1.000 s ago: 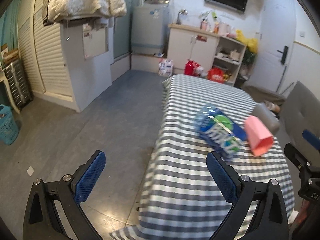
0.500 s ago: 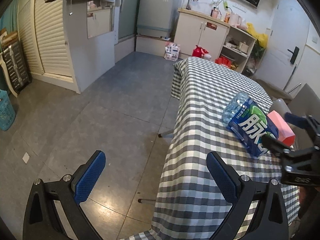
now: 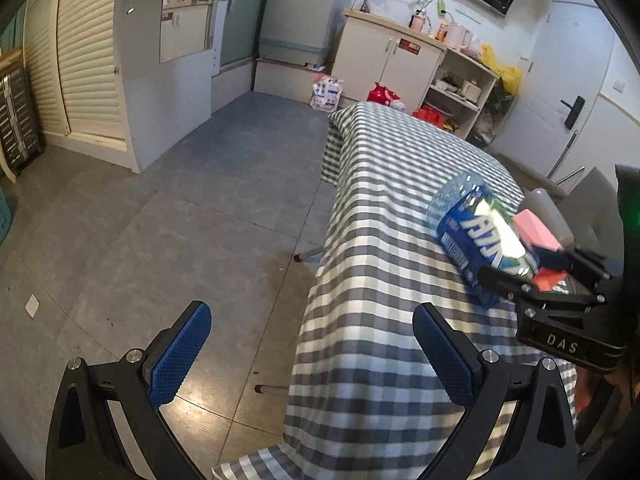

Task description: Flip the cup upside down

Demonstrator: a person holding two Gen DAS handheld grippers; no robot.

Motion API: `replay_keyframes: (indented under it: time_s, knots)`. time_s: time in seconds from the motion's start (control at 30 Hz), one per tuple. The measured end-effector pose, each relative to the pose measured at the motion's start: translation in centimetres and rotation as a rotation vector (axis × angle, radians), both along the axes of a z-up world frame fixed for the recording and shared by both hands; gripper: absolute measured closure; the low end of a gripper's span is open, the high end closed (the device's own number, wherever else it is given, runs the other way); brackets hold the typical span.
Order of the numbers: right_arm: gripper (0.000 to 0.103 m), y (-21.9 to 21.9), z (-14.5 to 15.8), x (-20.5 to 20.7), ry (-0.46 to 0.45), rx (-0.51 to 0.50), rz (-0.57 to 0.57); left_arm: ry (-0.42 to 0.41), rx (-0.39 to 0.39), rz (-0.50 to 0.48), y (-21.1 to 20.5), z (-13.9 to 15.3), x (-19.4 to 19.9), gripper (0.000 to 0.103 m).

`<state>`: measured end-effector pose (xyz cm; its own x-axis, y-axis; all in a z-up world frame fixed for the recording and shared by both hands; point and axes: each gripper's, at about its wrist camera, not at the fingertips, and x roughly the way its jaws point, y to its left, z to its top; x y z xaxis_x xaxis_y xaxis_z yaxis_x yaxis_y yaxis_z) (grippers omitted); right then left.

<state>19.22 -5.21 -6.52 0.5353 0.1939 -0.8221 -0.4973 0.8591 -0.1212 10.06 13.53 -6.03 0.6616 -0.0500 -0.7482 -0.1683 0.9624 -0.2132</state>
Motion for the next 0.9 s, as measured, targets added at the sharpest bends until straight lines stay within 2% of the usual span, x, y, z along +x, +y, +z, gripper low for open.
replay_keyframes:
  time_s: [0.2,0.37,0.5,0.83,0.9]
  knots:
    - [0.036,-1.3,0.7,-3.9,0.013,0.005,-0.102,-0.048,0.006,-0.021,-1.0,2.7,-1.7,0.0]
    - [0.036,-3.5,1.1,-8.0,0.045,0.051,-0.258,-0.065,0.012,-0.028,-1.7,4.0,-3.2,0.0]
    - [0.036,-4.6,0.8,-10.6,0.07,0.112,-0.334,-0.073,0.064,-0.06,-3.1,4.7,-4.2,0.0]
    - [0.035,-5.6,1.4,-11.5,0.055,0.205,-0.323,-0.061,0.087,-0.089,-5.3,5.4,-5.5,0.0]
    - [0.031,-6.2,1.6,-11.8,0.048,0.237,-0.327,-0.057,0.103,-0.09,-5.7,5.6,-5.5,0.0]
